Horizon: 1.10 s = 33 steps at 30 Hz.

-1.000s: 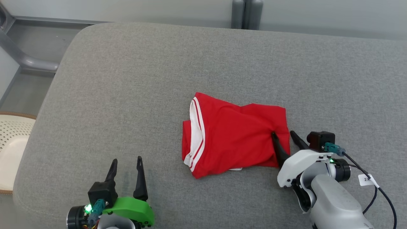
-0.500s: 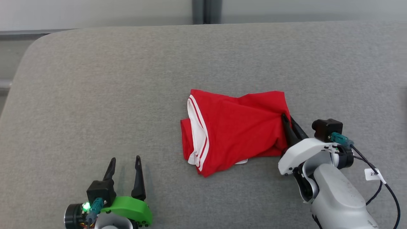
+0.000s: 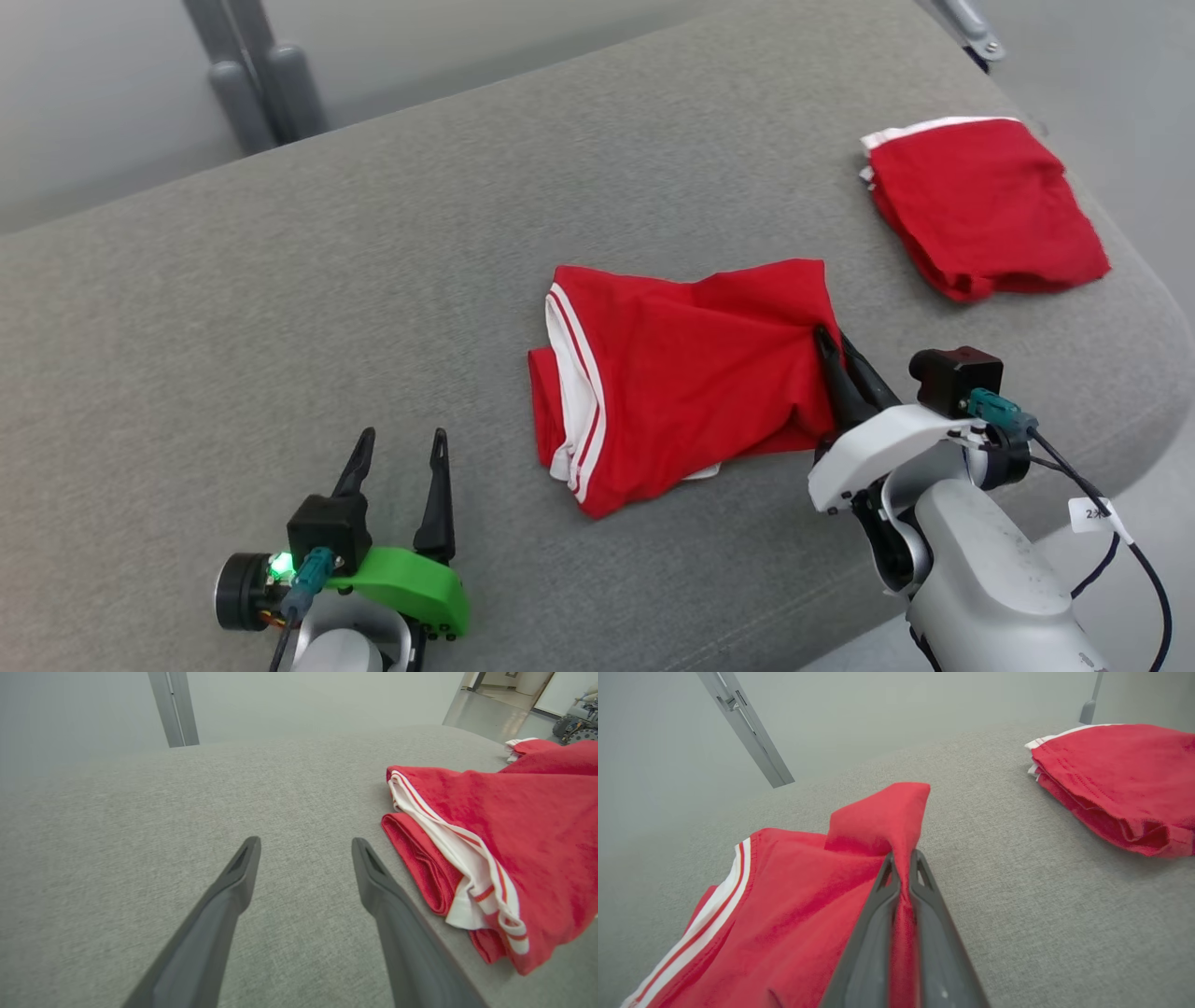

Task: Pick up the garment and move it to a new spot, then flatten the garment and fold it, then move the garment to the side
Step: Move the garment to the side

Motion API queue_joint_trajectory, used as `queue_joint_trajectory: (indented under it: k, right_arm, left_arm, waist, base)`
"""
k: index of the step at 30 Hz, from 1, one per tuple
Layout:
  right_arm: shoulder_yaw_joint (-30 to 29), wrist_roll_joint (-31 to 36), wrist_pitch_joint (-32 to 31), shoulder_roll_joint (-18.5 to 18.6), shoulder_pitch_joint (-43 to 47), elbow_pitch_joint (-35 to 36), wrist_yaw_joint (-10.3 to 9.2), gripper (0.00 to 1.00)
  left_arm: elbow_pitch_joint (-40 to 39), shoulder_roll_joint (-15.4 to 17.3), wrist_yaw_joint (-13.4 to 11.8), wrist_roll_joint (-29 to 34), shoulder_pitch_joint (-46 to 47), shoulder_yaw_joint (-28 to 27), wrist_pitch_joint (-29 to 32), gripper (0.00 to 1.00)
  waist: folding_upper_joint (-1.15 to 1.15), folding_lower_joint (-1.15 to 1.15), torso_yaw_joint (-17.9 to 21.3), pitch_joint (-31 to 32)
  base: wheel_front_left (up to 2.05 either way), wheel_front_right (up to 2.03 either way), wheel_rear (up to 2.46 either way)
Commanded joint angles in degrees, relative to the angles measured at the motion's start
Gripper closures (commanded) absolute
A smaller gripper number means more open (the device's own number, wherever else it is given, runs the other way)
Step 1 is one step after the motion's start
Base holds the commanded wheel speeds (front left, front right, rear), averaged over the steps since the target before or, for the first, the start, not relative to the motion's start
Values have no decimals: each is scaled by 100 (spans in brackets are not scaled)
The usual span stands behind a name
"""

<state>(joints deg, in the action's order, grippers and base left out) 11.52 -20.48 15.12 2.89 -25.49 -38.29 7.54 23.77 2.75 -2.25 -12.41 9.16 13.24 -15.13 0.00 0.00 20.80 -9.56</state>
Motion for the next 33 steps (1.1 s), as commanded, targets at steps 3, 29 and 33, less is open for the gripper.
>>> queue_joint_trajectory:
  k: [3,29,33]
  right_arm:
    - [-123,68,1,15,-78,77,-10,100]
    - [-2351,2438,1,2019,-2559,-1962,-10,0]
    - [-3113,3125,0,1874,-2525,-1702,-10,0]
  left_arm:
    - [91,33,54,73,171,89,3,0]
    - [-18,32,96,558,587,-155,3,0]
    - [-22,31,58,506,526,-179,3,0]
  waist:
    - [0,0,1104,-96]
    - [0,0,-961,-1205]
    - [0,0,-1058,-1181]
  base:
    - [0,0,0]
    - [0,0,0]
    - [0,0,0]
